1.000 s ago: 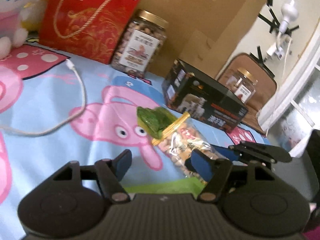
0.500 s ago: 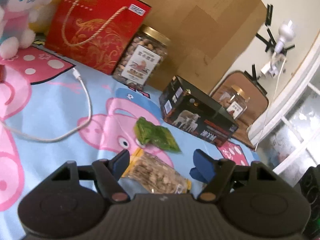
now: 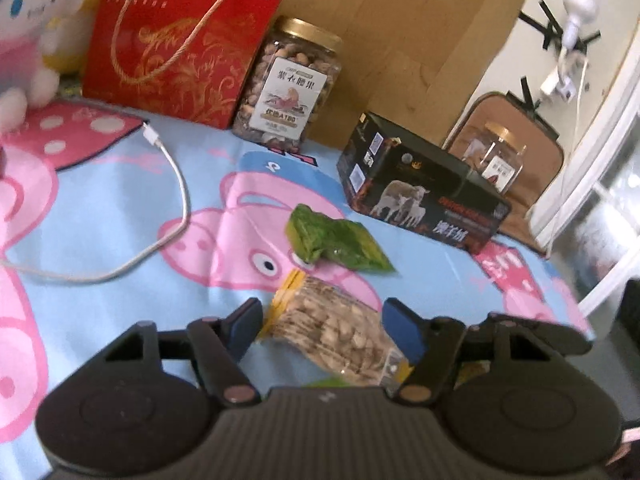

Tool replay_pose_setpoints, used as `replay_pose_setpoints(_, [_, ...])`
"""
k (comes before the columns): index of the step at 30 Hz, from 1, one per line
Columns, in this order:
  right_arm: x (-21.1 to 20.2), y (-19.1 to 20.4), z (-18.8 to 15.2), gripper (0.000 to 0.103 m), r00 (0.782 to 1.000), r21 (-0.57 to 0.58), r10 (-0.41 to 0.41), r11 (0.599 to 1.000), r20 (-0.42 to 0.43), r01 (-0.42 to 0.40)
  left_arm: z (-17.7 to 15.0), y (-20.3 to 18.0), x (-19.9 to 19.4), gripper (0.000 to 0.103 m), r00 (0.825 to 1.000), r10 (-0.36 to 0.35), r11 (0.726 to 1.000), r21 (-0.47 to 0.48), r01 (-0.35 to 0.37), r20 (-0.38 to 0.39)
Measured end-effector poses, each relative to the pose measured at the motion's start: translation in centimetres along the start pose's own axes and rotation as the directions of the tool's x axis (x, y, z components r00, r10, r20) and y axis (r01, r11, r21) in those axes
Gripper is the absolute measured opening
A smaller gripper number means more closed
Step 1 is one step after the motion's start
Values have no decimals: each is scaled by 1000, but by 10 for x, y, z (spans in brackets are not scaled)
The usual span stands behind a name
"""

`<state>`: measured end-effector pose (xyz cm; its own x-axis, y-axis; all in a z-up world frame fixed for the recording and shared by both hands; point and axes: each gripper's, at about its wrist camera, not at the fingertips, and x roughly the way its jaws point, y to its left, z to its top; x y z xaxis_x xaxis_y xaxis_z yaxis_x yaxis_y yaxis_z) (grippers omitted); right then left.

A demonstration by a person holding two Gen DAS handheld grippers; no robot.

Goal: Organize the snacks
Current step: 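Lift the nut bag and lower it into the tin box with the left gripper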

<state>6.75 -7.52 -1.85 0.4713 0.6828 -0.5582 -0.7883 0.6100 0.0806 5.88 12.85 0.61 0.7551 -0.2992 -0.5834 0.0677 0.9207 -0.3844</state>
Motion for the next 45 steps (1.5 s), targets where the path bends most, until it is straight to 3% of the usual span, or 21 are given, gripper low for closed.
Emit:
replay_pose_setpoints(3, [2, 2, 2, 64, 1000, 3, -23, 1000, 5, 23, 1, 1, -1, 57, 1000, -2, 1000, -17, 2, 0])
replay_pose_setpoints(7, [-6, -6, 4, 63, 998, 36, -48, 998, 50, 47, 7, 0, 0, 55, 998, -61, 996, -66, 60, -15])
replay_pose_setpoints(12, [-27, -15, 14, 63, 984, 23, -106, 994, 145, 104, 33, -26, -2, 55, 995, -90, 996, -8, 90, 34])
replay_pose_setpoints(17, [-55, -38, 32, 63, 942, 26, -204, 978, 265, 205, 71, -65, 12, 55, 988, -135, 989, 70, 130, 77])
replay_pose_setpoints(22, [-66, -80, 53, 63, 898, 56, -302, 952, 320, 301, 109, -106, 49, 55, 984, -154, 980, 138, 141, 94])
replay_pose_setpoints(31, [-54, -149, 57, 63, 852, 134, -437, 900, 288, 416, 132, -145, 131, 55, 993, -109, 975, 201, 97, 48])
replay_pose_setpoints(35, [-43, -160, 49, 66, 783, 171, -560, 828, 270, 533, 129, -144, 138, 55, 996, -75, 979, 194, 65, 45])
replay_pose_setpoints(36, [-46, -163, 45, 68, 780, 201, -566, 824, 268, 529, 128, -141, 133, 55, 995, -84, 979, 191, 73, 52])
replay_pose_setpoints(42, [-77, -158, 23, 67, 798, 305, -521, 846, 303, 437, 113, -103, 74, 57, 987, -101, 982, 173, 79, 126])
replay_pose_setpoints(45, [-85, -147, 13, 66, 847, 343, -436, 880, 305, 329, 97, -64, 43, 57, 987, -56, 993, 108, 40, 151])
